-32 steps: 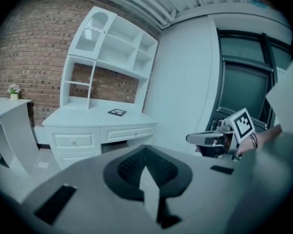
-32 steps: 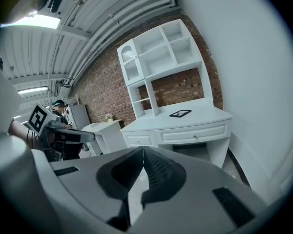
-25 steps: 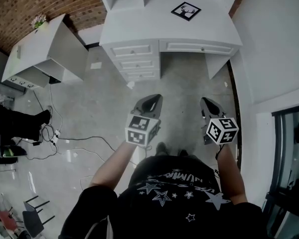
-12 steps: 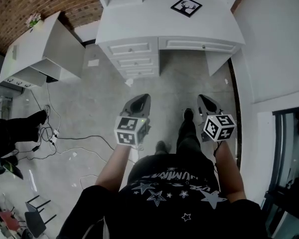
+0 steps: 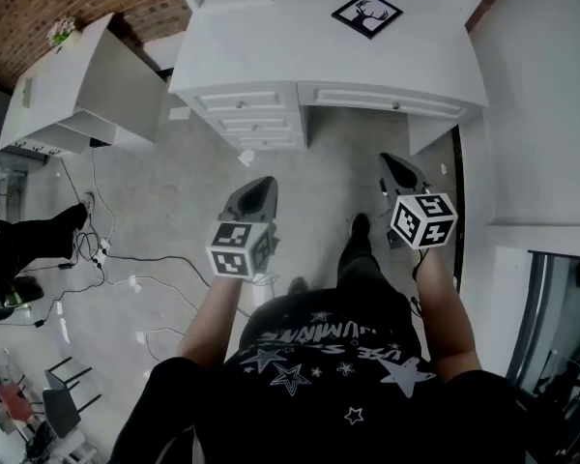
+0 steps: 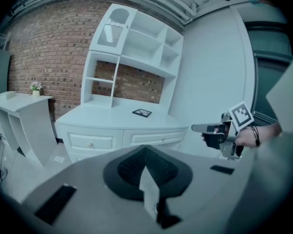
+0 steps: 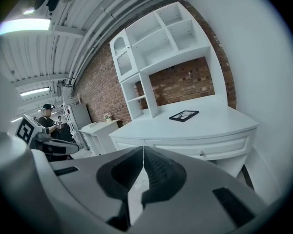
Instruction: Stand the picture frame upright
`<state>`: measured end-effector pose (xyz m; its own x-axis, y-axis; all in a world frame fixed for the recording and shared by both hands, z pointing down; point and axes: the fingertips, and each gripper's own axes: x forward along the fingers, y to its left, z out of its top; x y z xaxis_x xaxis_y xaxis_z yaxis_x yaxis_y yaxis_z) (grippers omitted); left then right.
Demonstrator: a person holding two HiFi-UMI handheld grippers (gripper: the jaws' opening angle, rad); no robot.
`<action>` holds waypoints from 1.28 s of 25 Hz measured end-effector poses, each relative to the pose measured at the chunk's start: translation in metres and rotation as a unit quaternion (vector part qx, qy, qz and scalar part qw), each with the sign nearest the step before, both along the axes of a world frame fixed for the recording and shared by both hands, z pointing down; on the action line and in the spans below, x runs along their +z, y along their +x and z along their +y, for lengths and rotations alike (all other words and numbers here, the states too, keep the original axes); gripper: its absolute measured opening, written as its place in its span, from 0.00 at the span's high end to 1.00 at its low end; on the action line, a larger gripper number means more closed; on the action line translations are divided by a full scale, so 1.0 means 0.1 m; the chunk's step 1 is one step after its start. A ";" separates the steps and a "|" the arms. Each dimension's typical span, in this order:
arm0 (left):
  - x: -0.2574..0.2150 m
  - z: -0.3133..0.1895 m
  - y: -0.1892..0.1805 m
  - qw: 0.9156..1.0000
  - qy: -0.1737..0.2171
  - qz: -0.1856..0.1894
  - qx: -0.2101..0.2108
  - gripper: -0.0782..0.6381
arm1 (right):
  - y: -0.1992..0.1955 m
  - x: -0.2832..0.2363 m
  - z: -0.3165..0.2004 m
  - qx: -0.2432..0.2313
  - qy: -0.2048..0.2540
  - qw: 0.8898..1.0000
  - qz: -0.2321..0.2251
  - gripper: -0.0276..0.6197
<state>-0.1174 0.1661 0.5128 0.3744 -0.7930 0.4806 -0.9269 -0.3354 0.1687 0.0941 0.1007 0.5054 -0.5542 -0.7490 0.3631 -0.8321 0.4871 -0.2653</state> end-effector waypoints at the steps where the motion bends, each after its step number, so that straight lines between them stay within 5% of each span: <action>1: 0.02 -0.08 0.04 1.000 -0.006 -0.003 -0.005 0.87 | 0.04 0.02 -0.10 -0.005 -0.004 1.000 -0.001 0.93; 20: -0.03 -1.32 1.15 0.998 -0.011 0.003 -0.064 0.87 | 0.96 0.24 -1.38 -0.055 -0.047 0.997 -0.028 0.93; 32: -0.02 -1.72 1.18 0.996 -0.009 0.002 -0.084 0.87 | 0.96 0.30 -1.82 -0.054 -0.061 0.996 -0.033 0.93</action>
